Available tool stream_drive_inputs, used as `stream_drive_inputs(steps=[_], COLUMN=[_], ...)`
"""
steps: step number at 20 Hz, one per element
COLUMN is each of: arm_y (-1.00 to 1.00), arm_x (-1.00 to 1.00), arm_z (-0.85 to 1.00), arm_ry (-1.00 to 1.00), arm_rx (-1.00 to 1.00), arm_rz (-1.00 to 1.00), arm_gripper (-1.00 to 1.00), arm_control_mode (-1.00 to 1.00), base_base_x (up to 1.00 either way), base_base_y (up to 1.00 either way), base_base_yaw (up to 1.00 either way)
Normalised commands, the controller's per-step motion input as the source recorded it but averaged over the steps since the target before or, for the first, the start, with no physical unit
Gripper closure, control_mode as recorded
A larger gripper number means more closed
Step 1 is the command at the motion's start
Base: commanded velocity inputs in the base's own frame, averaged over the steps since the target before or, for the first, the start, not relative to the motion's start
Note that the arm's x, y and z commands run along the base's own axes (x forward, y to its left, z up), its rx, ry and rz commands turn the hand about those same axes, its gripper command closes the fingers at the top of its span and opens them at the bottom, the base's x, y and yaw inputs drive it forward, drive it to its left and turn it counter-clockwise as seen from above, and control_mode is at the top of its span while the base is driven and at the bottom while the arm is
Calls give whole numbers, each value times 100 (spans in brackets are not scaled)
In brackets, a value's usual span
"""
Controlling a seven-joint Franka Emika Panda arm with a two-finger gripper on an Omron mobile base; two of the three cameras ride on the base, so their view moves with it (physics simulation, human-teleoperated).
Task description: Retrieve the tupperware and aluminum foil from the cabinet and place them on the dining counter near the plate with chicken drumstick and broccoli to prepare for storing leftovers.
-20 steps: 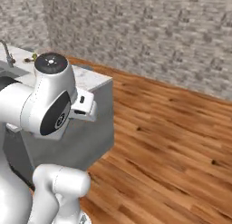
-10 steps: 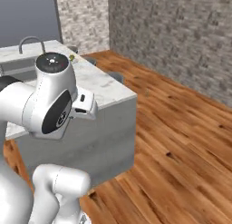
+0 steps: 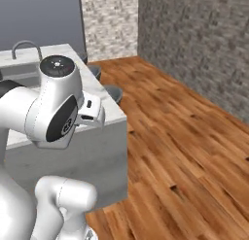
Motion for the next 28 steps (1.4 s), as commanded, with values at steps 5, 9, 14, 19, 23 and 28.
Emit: stream_drive_inputs(steps=[5,9,14,19,23,28], arm_y=[0,0,0,0,0,0], arm_x=[0,0,0,0,0,0], arm_z=[0,0,0,0,0,0], arm_ry=[0,0,0,0,0,0], arm_rx=[0,0,0,0,0,0], arm_rz=[0,0,0,0,0,0], arm_gripper=[100,100,100,100,100,100], arm_control_mode=[100,100,100,100,100,100], base_base_x=[100,97,98,98,100,100], base_base_y=[-100,-100,-100,-100,-100,-86], base_base_yaw=[29,26,27,28,31,43])
